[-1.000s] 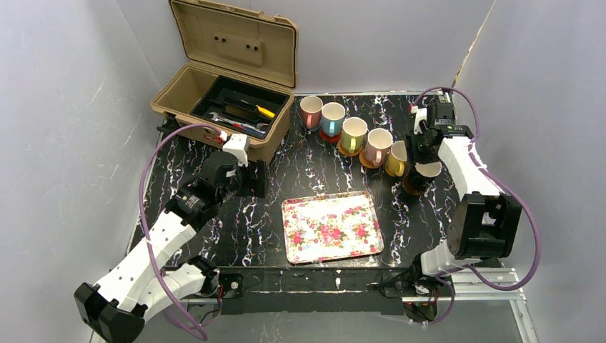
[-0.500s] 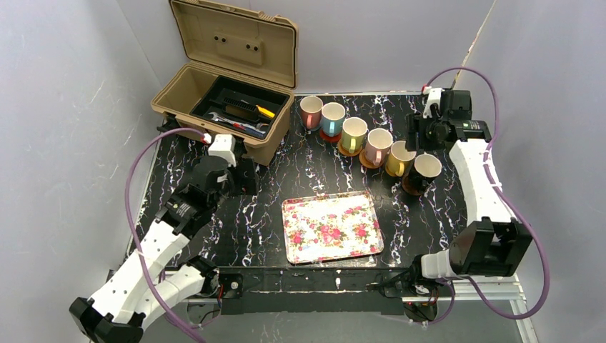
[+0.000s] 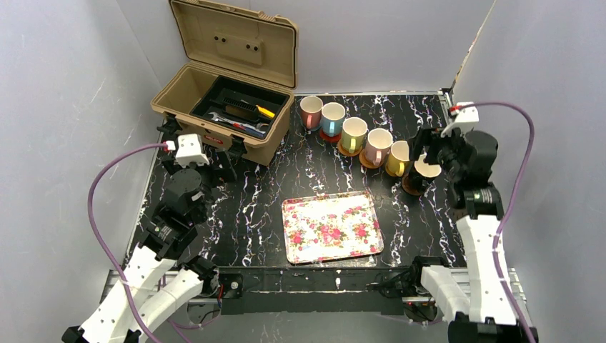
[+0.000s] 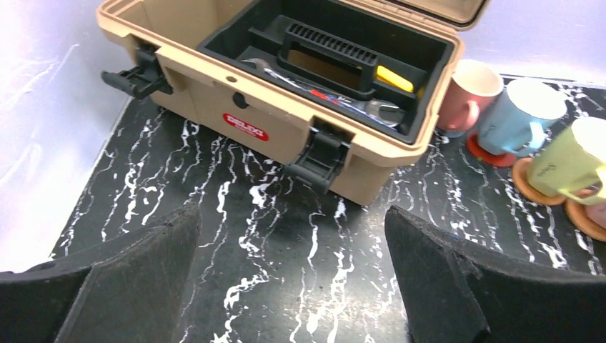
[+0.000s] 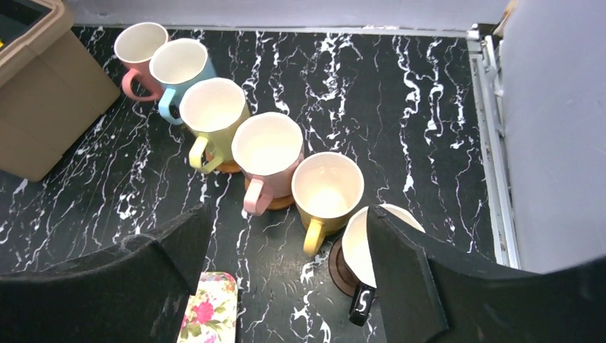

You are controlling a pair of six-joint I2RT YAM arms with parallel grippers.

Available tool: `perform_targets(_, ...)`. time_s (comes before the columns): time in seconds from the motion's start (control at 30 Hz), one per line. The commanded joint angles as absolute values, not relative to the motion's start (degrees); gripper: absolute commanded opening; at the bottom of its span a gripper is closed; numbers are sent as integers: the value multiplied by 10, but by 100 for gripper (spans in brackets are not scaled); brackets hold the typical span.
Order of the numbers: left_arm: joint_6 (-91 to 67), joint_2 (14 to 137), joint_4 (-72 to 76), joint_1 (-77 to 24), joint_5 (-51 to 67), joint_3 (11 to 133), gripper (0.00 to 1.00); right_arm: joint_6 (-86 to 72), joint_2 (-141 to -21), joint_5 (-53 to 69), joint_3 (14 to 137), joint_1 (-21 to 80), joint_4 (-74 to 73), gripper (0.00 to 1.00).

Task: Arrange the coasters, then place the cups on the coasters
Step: Reset both arms

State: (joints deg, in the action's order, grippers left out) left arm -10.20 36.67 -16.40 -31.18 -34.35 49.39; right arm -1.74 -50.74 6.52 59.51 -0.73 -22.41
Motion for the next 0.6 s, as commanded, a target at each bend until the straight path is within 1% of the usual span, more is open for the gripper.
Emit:
perform_targets(0.0,-76,335,-103,-308,-412,444,98,-34,-436,33,492,-7,-58,87)
perform_targets(0.2,-75,315,-96,-308,-408,422,98,-21,-372,18,418,-7,-19,90)
perform_targets(0.57,-70,305,-92,-309,-415,415,98,-15,-365,23,423,-8,-27,91)
